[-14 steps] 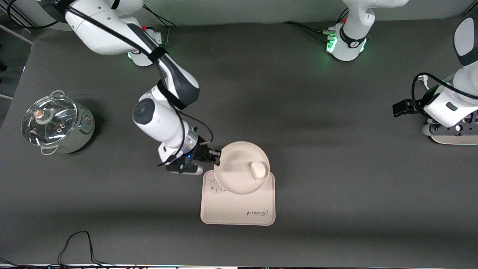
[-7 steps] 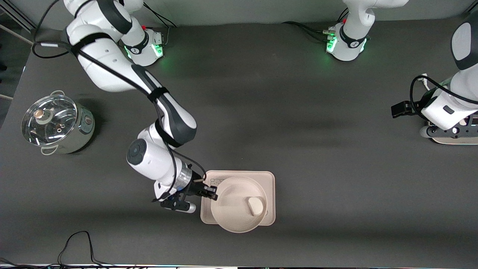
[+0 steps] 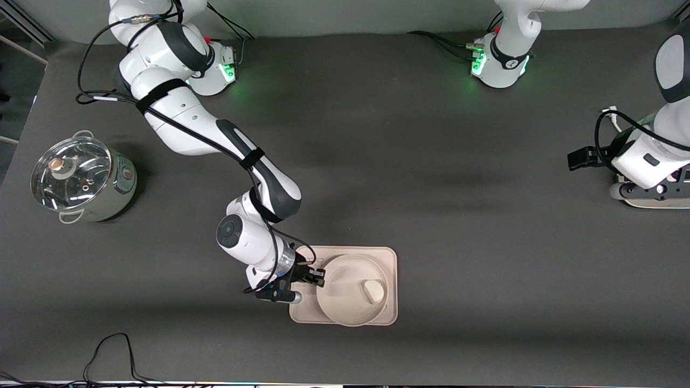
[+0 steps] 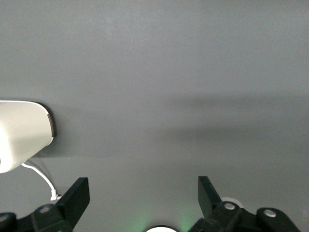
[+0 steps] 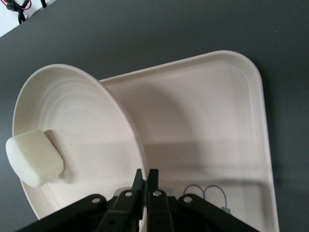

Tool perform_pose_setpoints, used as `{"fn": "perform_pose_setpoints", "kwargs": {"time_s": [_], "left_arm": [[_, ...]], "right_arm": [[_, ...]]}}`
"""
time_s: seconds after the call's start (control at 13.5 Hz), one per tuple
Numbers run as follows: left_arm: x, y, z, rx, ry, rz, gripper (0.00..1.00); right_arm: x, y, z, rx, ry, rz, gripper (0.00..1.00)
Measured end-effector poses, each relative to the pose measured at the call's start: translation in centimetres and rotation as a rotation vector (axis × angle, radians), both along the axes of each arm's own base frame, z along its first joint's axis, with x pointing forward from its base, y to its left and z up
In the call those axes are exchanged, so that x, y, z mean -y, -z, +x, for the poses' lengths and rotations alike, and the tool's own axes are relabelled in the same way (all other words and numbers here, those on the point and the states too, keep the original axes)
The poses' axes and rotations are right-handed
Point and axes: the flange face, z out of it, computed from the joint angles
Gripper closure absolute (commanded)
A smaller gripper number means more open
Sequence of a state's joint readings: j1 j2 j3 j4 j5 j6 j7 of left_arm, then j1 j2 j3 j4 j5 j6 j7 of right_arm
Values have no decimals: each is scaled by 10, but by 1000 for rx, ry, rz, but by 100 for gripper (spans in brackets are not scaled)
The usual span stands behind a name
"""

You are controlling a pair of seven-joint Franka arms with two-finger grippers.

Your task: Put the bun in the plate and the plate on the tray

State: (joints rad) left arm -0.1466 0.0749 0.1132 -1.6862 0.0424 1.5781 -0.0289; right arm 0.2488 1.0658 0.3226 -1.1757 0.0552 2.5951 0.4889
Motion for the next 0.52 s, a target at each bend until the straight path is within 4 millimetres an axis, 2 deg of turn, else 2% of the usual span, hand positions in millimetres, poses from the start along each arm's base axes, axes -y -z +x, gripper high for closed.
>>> {"fn": "perform_pose_setpoints", "kwargs": {"time_s": [0.07, 0.22, 0.3, 0.44, 0.52], "left_arm": [[0, 0, 0, -1, 0, 0, 0], [0, 1, 0, -2, 0, 0, 0], [0, 1, 0, -2, -1, 0, 0], [0, 2, 1, -3, -1, 0, 0], [0, 2, 1, -4, -1, 0, 0]], "right_arm": [[1, 0, 1, 4, 2, 1, 0], [10, 0, 5, 10, 16, -2, 0], [24, -2, 12, 16, 32, -5, 0], [50, -22, 25, 24, 38, -23, 0], [56, -40, 27, 7, 26, -42, 0]]}}
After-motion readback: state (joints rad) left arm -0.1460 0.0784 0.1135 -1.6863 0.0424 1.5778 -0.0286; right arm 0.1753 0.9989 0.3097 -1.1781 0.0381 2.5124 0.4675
